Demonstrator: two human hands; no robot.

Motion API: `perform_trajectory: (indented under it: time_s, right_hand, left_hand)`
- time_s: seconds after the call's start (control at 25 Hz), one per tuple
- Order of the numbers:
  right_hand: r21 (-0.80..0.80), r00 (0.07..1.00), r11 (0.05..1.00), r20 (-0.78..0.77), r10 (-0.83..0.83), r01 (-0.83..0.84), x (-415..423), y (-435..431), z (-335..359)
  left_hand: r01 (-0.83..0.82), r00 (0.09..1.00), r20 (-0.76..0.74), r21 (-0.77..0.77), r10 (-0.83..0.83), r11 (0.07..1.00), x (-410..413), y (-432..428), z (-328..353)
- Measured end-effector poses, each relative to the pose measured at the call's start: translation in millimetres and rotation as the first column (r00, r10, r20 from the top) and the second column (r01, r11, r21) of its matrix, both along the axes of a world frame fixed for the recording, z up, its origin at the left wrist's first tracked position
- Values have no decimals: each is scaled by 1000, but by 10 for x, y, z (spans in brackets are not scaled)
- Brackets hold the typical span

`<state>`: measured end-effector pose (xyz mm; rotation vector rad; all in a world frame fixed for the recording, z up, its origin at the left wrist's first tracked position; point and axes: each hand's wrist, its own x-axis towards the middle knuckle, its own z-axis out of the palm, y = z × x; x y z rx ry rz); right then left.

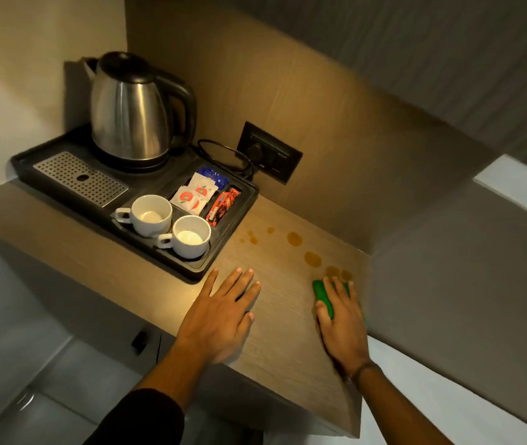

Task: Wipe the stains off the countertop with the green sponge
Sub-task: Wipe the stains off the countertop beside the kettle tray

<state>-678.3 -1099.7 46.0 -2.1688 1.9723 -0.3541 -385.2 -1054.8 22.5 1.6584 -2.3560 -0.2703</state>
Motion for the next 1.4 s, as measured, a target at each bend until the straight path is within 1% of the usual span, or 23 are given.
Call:
perform_trajectory:
  time_s: [0.08,0.12,0.16,0.24,0.28,0.32,0.36,0.44,0.48,0.52,0.64,0.68,0.72,0.8,0.84,0.92,1.0,1.04,1.08,1.16,1.24,1.32,1.4]
  right_hand:
    - [-12,998,998,18,68,-68,-258,233,-48]
    - [-23,998,998,18,65,-64,-350,181,-50]
    - [-23,999,999,21,31,-30,-359,31,-30]
    - [-6,990,992,60,-124,125,-223,-425,84]
    - [13,983,985,71,-171,171,-124,-594,113]
    - [17,984,985,59,-171,170,-52,-649,103]
    - [0,991,992,52,-125,125,-57,-615,63]
    - [-42,998,999,48,31,-29,-278,-325,-48]
    - [-52,997,997,39,66,-64,-423,-220,-75]
    - [-52,998,997,41,57,-54,-514,-245,-59]
    - [6,986,988,72,-151,151,-263,-795,79]
    - [16,987,990,69,-142,141,-95,-906,111]
    - [14,996,997,58,-73,72,43,-903,100]
    - [-19,988,990,64,141,-140,48,-674,-4]
    - [-23,976,978,67,208,-207,-74,-472,-35]
    - [-29,980,984,84,179,-177,-288,-409,-23]
    - [2,997,1000,74,25,-25,-136,-761,60]
    - [8,997,1000,72,-20,20,33,-925,128]
    - [8,997,1000,72,4,-4,196,-1004,159]
    - [-13,981,983,72,181,-181,328,-880,95]
    - [0,940,941,48,338,-339,82,-530,12]
    - [-8,947,949,52,316,-316,-225,-483,23]
    - [-1,984,987,81,159,-160,-100,-834,84]
  left_hand:
    - [-5,1000,-6,-13,5,1000,10,-7,-5]
    - [-4,1000,-10,-14,4,1000,7,-15,-3]
    - [-2,1000,-14,-14,2,1000,2,-16,-2]
    - [-3,1000,-23,-16,2,1000,-3,-14,-10]
    - [-5,1000,-25,-17,5,1000,1,-18,-13]
    - [-8,1000,-27,-13,8,1000,6,-20,-9]
    - [-7,1000,-30,-2,7,1000,6,-15,-1]
    - [-8,999,-35,4,8,1000,-2,-1,1]
    - [-11,999,-34,4,11,1000,1,-2,7]
    - [-10,999,-40,7,11,1000,-1,-10,10]
    - [-5,999,-36,6,5,1000,3,-27,3]
    - [-5,999,-36,5,5,1000,8,-31,-1]
    - [-5,999,-40,11,5,1000,11,-35,2]
    - [-8,999,-45,27,9,1000,4,-25,6]
    - [-13,999,-42,26,14,1000,-1,-19,5]
    - [-15,999,-38,32,16,999,-1,-25,7]
    - [-12,999,-35,27,13,1000,3,-31,12]
    - [-12,999,-34,20,12,1000,0,-29,11]
    - [-12,999,-38,20,13,1000,-1,-27,11]
    - [-13,999,-48,30,14,999,3,-22,19]
    - [-25,999,-41,11,25,1000,0,-15,15]
    - [-21,999,-43,7,21,1000,-9,-12,16]
    - [-22,999,-41,4,22,1000,-3,-13,12]
